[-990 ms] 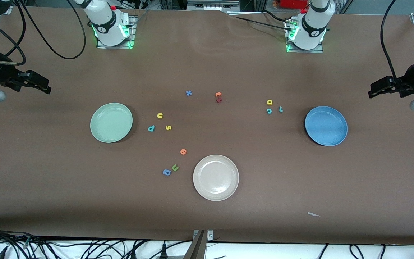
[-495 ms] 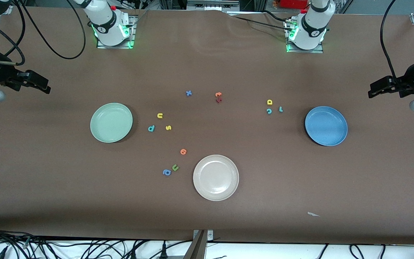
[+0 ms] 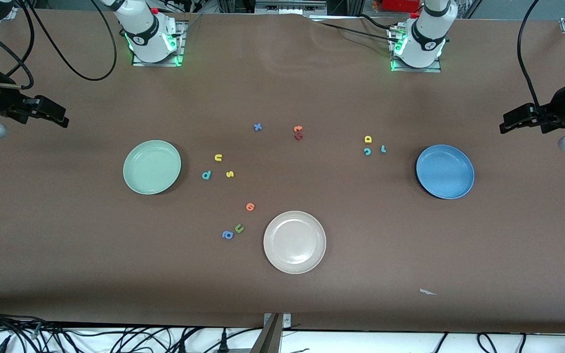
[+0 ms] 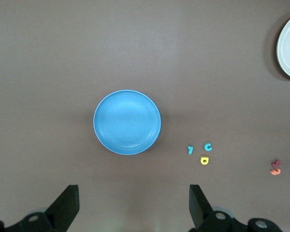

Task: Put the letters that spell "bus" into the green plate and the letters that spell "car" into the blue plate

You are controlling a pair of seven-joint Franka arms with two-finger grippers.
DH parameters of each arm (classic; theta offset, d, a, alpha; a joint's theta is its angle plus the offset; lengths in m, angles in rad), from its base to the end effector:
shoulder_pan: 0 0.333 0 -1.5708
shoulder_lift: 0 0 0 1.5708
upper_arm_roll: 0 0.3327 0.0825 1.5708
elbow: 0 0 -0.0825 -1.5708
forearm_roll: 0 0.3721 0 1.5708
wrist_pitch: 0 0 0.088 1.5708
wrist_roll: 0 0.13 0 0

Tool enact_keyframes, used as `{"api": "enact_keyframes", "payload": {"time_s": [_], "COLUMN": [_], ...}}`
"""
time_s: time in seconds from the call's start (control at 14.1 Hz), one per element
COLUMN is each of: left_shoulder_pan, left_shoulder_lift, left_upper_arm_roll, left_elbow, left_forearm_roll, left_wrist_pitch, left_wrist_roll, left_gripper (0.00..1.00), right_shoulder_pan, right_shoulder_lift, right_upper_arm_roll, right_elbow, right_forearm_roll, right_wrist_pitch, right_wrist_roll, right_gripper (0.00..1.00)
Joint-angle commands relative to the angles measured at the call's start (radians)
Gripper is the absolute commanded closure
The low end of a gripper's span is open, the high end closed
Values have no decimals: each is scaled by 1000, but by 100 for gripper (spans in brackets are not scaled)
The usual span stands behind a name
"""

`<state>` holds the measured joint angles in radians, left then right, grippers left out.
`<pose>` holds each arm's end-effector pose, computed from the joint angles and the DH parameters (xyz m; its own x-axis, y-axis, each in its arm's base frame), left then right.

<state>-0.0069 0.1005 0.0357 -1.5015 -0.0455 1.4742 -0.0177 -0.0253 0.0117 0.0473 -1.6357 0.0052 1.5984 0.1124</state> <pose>0.5606 0.0089 0.5866 0.9909 0.0421 -0.1280 0.0476 -0.9981 0.0396 0.5451 0.0125 0.5843 0.9947 -0.0904 -0.0493 -0.0905 -0.9959 -0.0002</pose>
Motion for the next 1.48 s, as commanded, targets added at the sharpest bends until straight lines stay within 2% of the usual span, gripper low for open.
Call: {"api": "enact_keyframes", "payload": {"time_s": [0.0, 1.2, 1.41], "left_shoulder_pan": [4, -7, -1], "left_shoulder_lift": [-1, 16, 18], "left_upper_arm_roll": [1, 0, 0], "left_elbow": [-2, -12, -19], "left_forearm_roll": [-19, -22, -65], "left_wrist_pitch": [-9, -6, -6], "left_wrist_roll": [10, 7, 4], "left_gripper": [0, 0, 0], "right_shoulder_pan": [-8, -8, -10], "right_shoulder_lift": [2, 2, 8], "right_upper_arm_roll": [6, 6, 6], "right_elbow": [11, 11, 10], "right_forearm_roll": [-4, -5, -7], "right_wrist_pitch": [-18, -18, -14], "right_wrist_roll": [9, 9, 7], "right_gripper": [0, 0, 0]}}
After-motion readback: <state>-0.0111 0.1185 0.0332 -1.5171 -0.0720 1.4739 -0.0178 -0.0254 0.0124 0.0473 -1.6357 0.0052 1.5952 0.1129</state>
